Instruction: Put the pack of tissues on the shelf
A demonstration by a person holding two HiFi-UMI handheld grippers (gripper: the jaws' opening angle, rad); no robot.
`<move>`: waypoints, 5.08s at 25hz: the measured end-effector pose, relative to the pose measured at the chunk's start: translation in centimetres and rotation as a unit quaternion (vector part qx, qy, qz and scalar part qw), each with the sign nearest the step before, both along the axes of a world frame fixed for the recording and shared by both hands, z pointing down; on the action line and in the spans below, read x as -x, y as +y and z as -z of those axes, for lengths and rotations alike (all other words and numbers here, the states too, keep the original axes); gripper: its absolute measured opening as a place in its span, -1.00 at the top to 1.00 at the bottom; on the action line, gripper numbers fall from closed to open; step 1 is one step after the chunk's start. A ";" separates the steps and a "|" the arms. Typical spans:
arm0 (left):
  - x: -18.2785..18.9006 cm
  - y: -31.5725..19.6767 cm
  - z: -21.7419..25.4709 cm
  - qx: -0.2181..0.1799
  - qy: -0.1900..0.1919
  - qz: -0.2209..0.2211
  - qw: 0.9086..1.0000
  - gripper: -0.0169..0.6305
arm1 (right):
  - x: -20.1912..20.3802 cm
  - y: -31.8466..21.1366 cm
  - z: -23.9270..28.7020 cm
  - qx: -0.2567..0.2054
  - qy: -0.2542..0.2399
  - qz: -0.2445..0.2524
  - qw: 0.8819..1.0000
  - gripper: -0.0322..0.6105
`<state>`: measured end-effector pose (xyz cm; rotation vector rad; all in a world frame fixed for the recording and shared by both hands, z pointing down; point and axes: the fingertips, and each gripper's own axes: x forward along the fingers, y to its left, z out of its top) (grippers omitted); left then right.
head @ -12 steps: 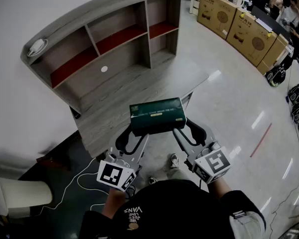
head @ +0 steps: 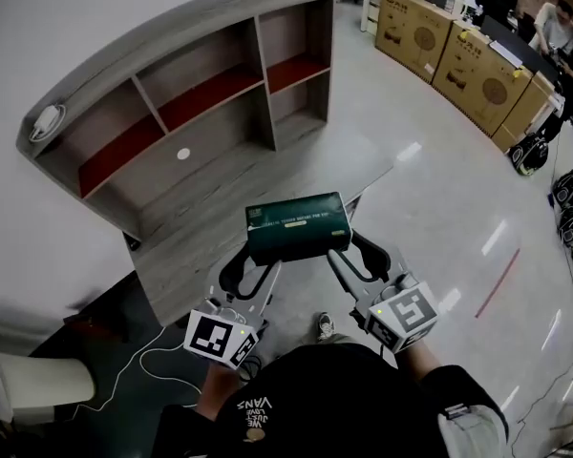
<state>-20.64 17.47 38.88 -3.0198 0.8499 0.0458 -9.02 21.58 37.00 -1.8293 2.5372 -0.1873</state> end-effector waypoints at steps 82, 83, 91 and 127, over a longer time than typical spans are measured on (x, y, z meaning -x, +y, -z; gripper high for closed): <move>-22.3 -37.4 -2.5 0.002 -0.020 0.107 0.994 0.20 | -23.2 -40.4 -2.1 -0.020 -0.015 0.102 0.994 0.38; -22.5 -37.7 -2.7 0.002 -0.021 0.113 0.993 0.20 | -23.4 -40.8 -2.3 -0.018 -0.014 0.107 0.994 0.38; -22.7 -38.3 -3.7 0.004 -0.026 0.152 0.988 0.20 | -23.6 -42.3 -3.0 -0.012 -0.006 0.147 0.989 0.38; -22.8 -46.5 -6.2 0.012 -0.097 0.235 0.967 0.20 | -23.8 -51.9 -5.4 -0.016 0.010 0.160 0.987 0.38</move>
